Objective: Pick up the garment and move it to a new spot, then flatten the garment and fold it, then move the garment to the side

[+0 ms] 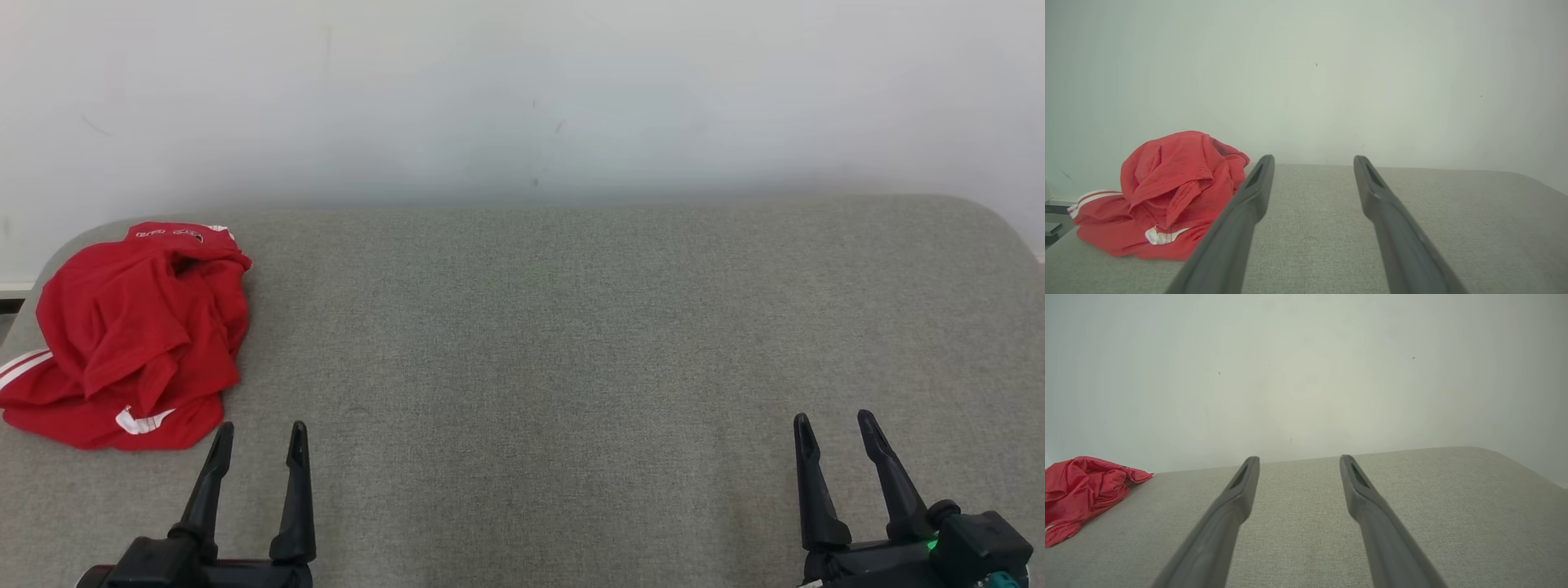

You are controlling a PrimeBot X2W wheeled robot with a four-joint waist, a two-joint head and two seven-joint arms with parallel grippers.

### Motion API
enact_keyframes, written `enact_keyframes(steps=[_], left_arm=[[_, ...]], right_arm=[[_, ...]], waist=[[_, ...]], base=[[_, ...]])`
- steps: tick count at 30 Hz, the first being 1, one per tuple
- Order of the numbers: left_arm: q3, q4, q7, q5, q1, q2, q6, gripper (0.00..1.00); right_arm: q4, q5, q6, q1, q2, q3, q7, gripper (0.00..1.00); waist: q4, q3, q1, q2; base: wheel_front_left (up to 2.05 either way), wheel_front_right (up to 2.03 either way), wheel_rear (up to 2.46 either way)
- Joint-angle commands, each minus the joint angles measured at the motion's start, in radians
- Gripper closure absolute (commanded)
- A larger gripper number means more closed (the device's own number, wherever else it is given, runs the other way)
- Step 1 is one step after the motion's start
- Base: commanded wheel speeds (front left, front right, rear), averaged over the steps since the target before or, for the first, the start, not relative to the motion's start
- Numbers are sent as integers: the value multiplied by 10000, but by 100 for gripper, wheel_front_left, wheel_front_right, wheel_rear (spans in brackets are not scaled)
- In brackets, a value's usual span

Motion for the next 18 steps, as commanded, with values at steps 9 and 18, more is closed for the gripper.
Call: enact_keyframes(steps=[9, 18], left_arm=[[205, 222, -11, 30, -37, -76, -184, 0], [325, 394, -11, 129, -131, -133, -259, 0]], right_arm=[[32, 343, -21, 123, -87, 43, 54, 0], [78, 449, -21, 118, -158, 101, 61, 0]], waist=[[27, -14, 0, 0], [180, 31, 0, 0]], base=[[0, 0, 0], [0, 0, 0]])
